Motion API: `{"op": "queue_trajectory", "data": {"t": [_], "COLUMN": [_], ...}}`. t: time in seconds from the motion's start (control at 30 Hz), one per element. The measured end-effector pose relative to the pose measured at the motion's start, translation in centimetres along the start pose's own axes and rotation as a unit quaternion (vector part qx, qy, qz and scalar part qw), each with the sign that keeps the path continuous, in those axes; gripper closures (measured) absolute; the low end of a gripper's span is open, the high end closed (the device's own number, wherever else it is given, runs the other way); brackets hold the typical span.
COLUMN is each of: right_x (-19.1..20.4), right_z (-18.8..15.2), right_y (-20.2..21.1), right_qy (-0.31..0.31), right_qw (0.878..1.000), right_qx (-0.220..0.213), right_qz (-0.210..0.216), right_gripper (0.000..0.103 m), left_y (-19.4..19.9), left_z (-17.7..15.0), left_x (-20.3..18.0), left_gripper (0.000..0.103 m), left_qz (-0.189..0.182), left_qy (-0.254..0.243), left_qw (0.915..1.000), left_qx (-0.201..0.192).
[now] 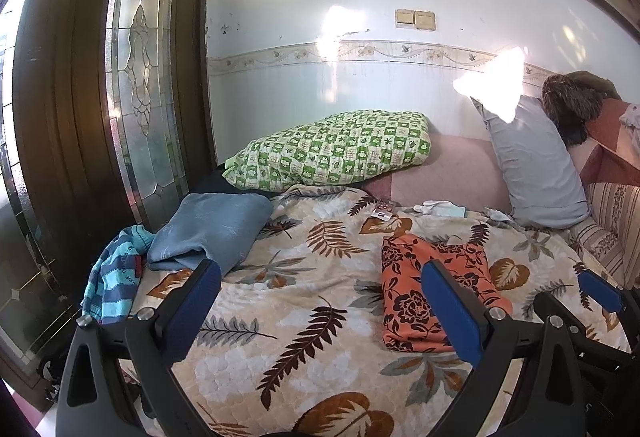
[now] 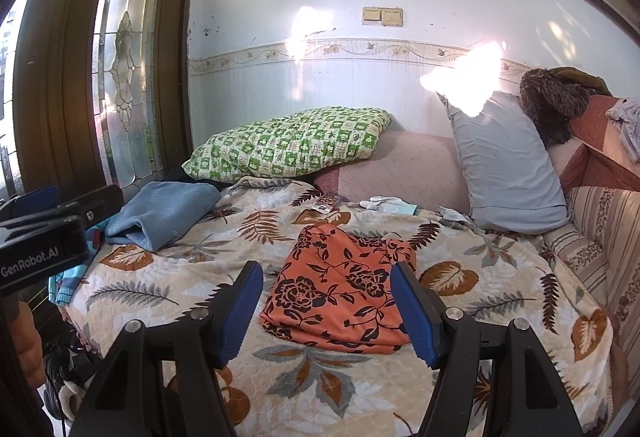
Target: Fold small clothes
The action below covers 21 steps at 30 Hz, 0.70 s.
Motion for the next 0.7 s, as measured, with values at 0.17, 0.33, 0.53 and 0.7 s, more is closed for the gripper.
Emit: {"op": "queue_trajectory", "data": {"t": [0.17,0.33,0.53,0.7], "right_x": [-0.6,-0.8,-1.5,-2.4], "right_z": [-0.2,-0.9,-1.8,-1.9], "right_y": [-0.6,-1.5,-2.2,-2.4], "right_qy": [-0.005,-0.011,-0.013,-0.026], "right_qw": [1.000,1.000,1.000,0.999], "right_qx": [0.003,0.011,0.016,0.017], "right_qz": [-0.004,-0.001,-0.002,-0.006], "right_gripper": [0.033,0.033,0.033,0.033], "left_y": [-0.6,-1.2,-1.9,-2.2], "left_z": [-0.4,-0.8,-1.4,-1.7], "left_x": [-0.8,-1.0,-1.9,-2.6], "left_gripper": [0.003,0.003,0.003,0.003], "left_qz": [-0.007,-0.003,-0.003,-0.004], "left_qy": [-0.009,-0.008,-0.014,-0.025], "left_qw": [0.9999,0.9999,0.9997,0.9994], "left_qx": [0.006,0.010,0.019,0.023]}}
Point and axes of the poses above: each gripper's, at about its wrist camera, not at the fingertips, and y roughly against the way its jaws point, x to its left, z to its top, the point moved 4 cm from there along -y, roughly the way its jaws point, and after that the axes turned 9 degrees about -x, right-handed, at the moved point
